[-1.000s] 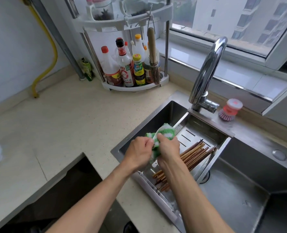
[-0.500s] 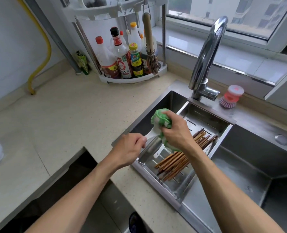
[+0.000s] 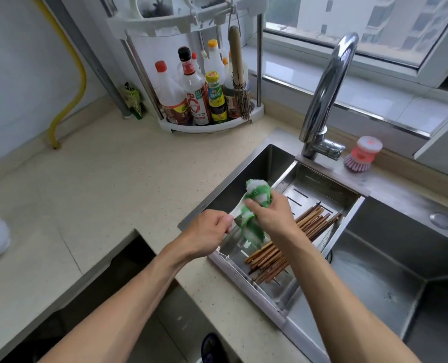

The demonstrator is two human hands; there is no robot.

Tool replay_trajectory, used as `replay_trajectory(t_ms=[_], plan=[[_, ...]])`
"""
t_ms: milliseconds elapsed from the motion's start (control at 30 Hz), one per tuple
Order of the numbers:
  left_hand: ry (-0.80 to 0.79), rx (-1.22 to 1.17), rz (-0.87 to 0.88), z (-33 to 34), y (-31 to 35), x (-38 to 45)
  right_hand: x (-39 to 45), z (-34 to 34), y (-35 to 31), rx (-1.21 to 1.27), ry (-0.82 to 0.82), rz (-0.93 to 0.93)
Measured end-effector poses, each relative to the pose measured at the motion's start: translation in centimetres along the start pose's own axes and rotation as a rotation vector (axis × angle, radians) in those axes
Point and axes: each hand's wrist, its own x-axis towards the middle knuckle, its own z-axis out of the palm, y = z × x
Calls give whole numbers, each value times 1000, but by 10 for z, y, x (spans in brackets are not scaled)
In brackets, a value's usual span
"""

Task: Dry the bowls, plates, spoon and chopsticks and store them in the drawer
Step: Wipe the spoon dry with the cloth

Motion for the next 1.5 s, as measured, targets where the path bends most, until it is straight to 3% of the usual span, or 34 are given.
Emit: replay_trajectory(t_ms=[133, 267, 333, 433, 533, 633, 767, 833, 867, 933, 1033, 1100, 1167, 1267, 1300, 1367, 1433, 1500], plan=[[-53, 70, -7, -12, 0, -3, 1, -13, -6, -511, -28, -232], [-71, 94, -45, -15, 2, -2, -4, -15, 2, -563, -22, -342], [-130, 142, -53, -21, 4, 0, -9, -13, 4, -501, -202, -376], [-264, 290, -20, -31, 6, 3, -14, -7, 7, -712, -463, -534], [-288, 363, 53, -35, 0, 1, -10, -13, 3, -763, -520, -476], [-211, 275, 89, -34, -1, -3, -5, -27, 3, -547, -389, -357], [-60, 128, 61, -21, 2, -4, -6, -18, 8, -278, -32, -296], [15, 29, 19, -8, 2, -4, -7, -6, 17, -6, 192, -119], [53, -28, -2, -1, 2, -4, -7, 1, 19, 215, 223, 15], [125, -108, -18, 11, 4, -2, -11, 18, 20, 643, 124, 220], [81, -159, -42, 23, 4, 0, -13, 32, 19, 883, 52, 265], [-46, -132, -94, 21, 1, -2, -16, 28, 16, 747, 55, 225], [-67, 51, -99, 12, -2, -2, -17, 16, 16, 385, 68, 149], [256, 277, -5, 1, -1, 8, -24, 0, 9, 18, -56, 48], [298, 243, 48, -1, 0, 13, -27, -2, 5, -33, -125, 17], [211, 73, 124, 0, 4, 23, -29, -6, 1, -78, -222, -31], [150, -97, 110, 3, 7, 27, -29, -12, 0, -39, -267, -24], [228, -166, 46, 2, 8, 31, -29, -19, 2, 39, -309, 5]])
